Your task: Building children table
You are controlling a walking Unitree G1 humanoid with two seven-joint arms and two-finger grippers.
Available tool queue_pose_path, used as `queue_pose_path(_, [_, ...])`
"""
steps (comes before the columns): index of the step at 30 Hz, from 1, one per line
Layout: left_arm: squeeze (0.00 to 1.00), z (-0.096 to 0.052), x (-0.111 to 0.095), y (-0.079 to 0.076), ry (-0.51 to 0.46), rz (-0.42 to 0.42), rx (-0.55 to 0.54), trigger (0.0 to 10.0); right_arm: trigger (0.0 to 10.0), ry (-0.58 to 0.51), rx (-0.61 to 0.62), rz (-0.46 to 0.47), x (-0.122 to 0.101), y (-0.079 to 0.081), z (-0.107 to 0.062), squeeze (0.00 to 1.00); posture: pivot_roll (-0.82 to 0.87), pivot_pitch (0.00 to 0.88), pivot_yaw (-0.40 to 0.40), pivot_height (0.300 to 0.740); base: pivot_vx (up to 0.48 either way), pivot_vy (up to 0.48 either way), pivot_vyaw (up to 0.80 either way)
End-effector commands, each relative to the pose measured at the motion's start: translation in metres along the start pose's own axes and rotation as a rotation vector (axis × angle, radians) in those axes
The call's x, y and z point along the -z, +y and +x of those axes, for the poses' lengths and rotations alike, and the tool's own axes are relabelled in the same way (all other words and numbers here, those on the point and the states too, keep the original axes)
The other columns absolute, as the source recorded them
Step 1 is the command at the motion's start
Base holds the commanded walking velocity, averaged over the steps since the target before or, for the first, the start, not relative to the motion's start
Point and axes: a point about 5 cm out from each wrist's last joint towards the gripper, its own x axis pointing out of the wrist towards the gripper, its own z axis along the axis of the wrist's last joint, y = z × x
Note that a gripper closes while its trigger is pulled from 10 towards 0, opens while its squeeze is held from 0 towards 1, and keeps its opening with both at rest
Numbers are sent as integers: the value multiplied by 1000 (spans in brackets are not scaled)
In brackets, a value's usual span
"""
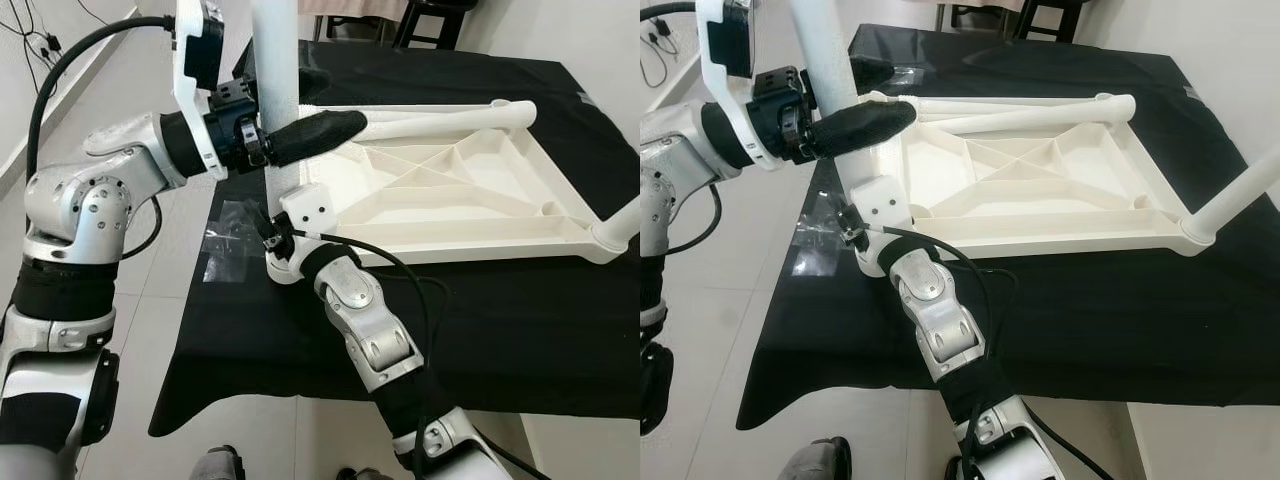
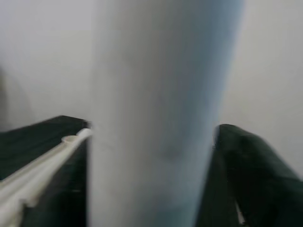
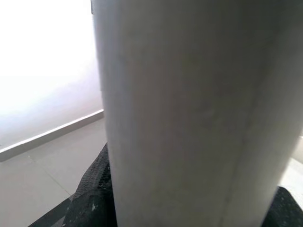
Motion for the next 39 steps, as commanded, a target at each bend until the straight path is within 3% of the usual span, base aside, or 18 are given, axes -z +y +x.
queue_pose_path(1, [0,10,-4,-5,-18,29,41,0,10000,25,-61,-6,2,14,7,0,153,138,-42,740,0,0,0])
queue_pose_path(8, [0,13,-7,-5,-44,48,21,0,10000,29,-44,-27,2,6,10,0,152,132,-46,740,0,0,0])
queue_pose_path(15, [0,16,-11,-8,-54,65,45,0,10000,5,-18,-42,-8,-17,19,0,148,119,-47,740,0,0,0])
queue_pose_path(16, [0,16,-11,-12,-49,48,96,0,10000,-13,-75,-32,-14,-20,21,1000,146,115,-45,740,0,0,0])
queue_pose_path(19, [0,14,-12,-17,-40,20,162,0,10000,-46,-147,1,-22,-22,23,1000,144,110,-44,740,0,0,0])
queue_pose_path(22, [0,9,-10,-31,13,-69,373,0,10000,-160,-442,84,-48,-22,21,1000,139,103,-43,740,0,0,0])
queue_pose_path(23, [0,9,-10,-32,20,-81,396,0,10000,-170,-482,85,-51,-22,21,1000,139,103,-43,740,0,0,0])
queue_pose_path(24, [0,6,-9,-34,30,-112,456,0,10000,-167,-588,57,-51,-19,17,937,136,94,-46,740,0,0,0])
queue_pose_path(26, [0,3,-10,-35,35,-132,496,0,10000,-162,-659,37,-51,-18,14,937,136,94,-46,740,0,0,0])
queue_pose_path(27, [0,2,-10,-37,44,-142,540,0,10000,-140,-736,27,-49,-17,11,0,133,93,-46,740,0,0,0])
queue_pose_path(29, [0,2,-10,-37,44,-142,540,0,10000,-140,-736,27,-49,-17,11,0,133,93,-46,740,0,0,0])
queue_pose_path(33, [0,-1,-20,-41,50,-134,674,0,10000,-62,-879,100,-33,-13,6,0,136,92,-50,740,0,0,0])
queue_pose_path(34, [0,-2,-22,-41,46,-133,683,0,235,-70,-899,127,-33,-12,4,0,136,92,-50,740,0,0,0])
queue_pose_path(39, [0,-4,-22,-43,48,-138,706,0,0,-89,-930,178,-34,-13,2,0,133,91,-50,740,0,0,0])
